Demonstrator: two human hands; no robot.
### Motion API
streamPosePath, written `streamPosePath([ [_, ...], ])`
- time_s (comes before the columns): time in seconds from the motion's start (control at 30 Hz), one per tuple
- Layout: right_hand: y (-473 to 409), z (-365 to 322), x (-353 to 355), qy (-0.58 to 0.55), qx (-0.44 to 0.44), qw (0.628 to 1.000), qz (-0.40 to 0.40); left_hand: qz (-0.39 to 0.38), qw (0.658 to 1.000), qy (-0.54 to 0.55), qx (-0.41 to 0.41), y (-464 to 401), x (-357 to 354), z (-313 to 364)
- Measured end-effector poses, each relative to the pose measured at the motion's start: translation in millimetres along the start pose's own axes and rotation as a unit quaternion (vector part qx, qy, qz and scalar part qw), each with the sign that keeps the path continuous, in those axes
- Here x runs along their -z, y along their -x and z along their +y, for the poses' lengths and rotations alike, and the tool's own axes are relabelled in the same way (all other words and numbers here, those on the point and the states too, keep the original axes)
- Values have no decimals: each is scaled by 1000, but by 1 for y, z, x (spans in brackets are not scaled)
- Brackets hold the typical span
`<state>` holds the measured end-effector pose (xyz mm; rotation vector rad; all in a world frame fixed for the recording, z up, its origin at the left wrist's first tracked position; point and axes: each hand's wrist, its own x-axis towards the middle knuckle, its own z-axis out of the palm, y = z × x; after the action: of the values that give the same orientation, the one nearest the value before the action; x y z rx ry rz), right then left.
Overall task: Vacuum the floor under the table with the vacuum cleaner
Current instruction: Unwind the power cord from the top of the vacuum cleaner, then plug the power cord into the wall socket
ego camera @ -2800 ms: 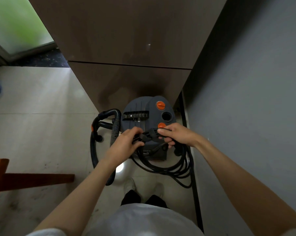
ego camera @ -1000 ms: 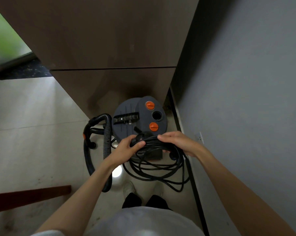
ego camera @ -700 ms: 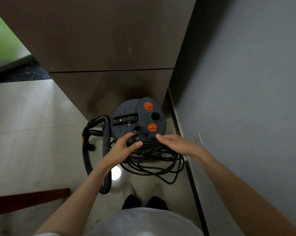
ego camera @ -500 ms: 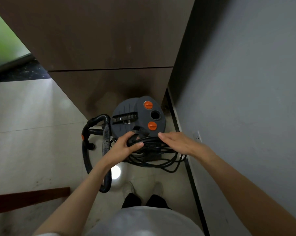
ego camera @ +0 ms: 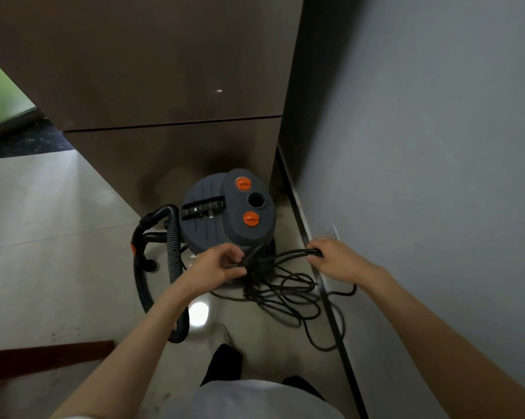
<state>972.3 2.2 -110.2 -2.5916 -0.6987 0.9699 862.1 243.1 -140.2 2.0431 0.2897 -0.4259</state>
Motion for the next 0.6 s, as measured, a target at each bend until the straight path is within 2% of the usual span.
streamPosePath([
  [0.07, 8, 15, 2, 33, 0, 999, 13, 0, 999, -32, 11, 4, -21, 9],
  [0.23, 38, 46, 9, 43, 43, 998, 8, 69, 996, -49, -16, 13, -86, 47],
  [0.47, 87, 51, 32, -145, 121, 978, 90, 69, 993, -39, -92, 25, -143, 110],
  [0.53, 94, 51, 45, -124, 151, 974, 115, 81, 990, -14, -113, 28, -147, 125],
  [0.6, 96, 57, 53, -36, 174, 972, 156, 112, 985, 14, -131, 32, -144, 134],
])
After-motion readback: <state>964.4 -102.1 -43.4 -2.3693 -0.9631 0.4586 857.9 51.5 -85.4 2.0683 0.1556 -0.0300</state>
